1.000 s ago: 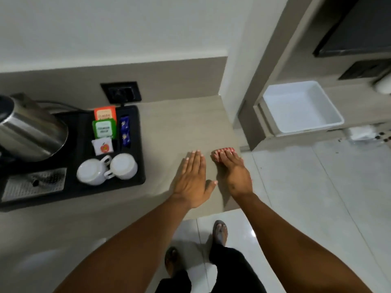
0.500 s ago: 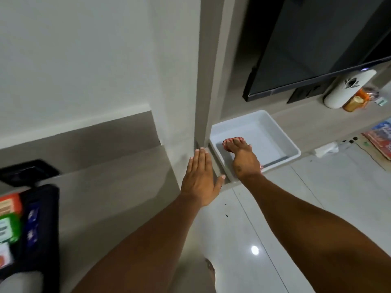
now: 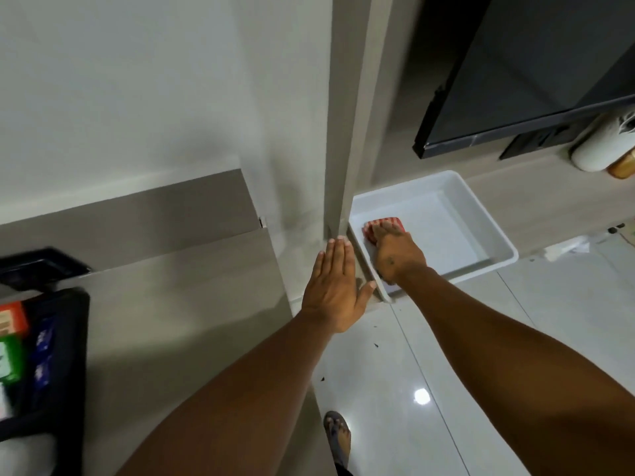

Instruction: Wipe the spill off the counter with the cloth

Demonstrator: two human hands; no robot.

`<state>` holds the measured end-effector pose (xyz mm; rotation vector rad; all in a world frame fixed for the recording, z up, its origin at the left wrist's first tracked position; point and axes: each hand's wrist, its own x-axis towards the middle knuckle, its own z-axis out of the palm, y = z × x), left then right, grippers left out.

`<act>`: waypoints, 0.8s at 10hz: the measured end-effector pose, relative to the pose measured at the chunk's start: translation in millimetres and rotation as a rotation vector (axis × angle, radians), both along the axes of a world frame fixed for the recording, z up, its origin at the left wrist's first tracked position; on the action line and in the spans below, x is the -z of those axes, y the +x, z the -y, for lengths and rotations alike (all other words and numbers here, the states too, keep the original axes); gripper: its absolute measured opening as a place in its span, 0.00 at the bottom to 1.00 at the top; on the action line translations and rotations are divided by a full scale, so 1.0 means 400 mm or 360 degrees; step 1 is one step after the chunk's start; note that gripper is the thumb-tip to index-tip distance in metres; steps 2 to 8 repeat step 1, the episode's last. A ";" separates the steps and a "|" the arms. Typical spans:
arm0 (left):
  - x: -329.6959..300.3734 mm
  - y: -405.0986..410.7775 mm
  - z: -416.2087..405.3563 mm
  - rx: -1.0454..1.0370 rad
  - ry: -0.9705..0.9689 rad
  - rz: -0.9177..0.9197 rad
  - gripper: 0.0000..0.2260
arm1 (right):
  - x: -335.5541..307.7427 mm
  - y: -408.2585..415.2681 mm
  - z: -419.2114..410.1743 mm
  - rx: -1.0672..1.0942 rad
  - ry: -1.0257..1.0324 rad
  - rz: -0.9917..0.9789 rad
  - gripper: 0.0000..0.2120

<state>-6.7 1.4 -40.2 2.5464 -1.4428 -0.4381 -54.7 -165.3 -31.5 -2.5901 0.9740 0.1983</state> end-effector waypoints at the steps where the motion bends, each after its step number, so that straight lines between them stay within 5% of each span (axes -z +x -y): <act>1: -0.061 0.032 -0.061 -0.0046 -0.0134 0.0082 0.38 | -0.066 -0.009 -0.065 0.0036 -0.0157 0.0137 0.16; 8: -0.061 0.032 -0.061 -0.0046 -0.0134 0.0082 0.38 | -0.066 -0.009 -0.065 0.0036 -0.0157 0.0137 0.16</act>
